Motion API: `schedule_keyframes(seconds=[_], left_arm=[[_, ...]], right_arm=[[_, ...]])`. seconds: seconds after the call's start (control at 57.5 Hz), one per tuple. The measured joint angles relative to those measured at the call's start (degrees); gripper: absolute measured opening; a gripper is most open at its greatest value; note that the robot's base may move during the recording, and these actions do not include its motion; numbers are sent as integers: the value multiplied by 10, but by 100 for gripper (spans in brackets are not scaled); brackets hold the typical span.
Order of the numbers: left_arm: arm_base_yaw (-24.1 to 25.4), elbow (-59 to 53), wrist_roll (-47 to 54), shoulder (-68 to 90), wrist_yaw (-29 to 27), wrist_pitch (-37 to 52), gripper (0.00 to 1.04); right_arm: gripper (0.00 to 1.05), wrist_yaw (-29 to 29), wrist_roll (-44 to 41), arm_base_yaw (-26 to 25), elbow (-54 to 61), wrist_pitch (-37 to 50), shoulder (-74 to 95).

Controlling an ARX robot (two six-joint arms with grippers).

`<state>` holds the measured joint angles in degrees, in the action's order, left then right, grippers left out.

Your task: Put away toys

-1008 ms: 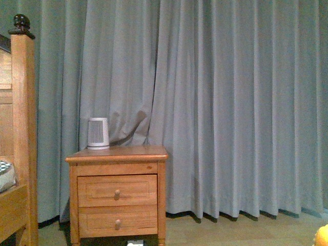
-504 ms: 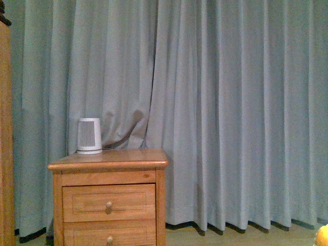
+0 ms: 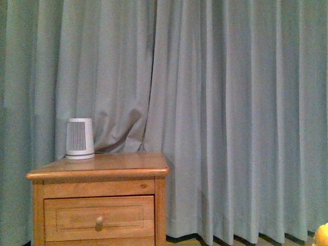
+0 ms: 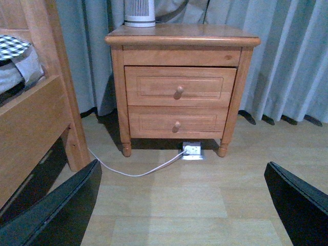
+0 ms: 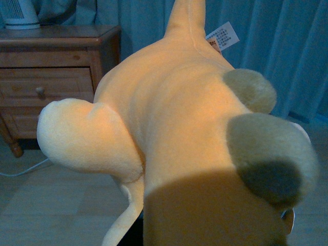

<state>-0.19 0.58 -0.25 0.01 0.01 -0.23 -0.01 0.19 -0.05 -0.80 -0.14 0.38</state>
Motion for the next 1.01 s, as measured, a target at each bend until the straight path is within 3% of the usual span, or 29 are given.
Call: schedule_keyframes(seconds=[1.008], left_arm=[[1, 0, 0, 1, 0, 0, 98]], right_arm=[[10, 2, 0, 1, 0, 0, 0]])
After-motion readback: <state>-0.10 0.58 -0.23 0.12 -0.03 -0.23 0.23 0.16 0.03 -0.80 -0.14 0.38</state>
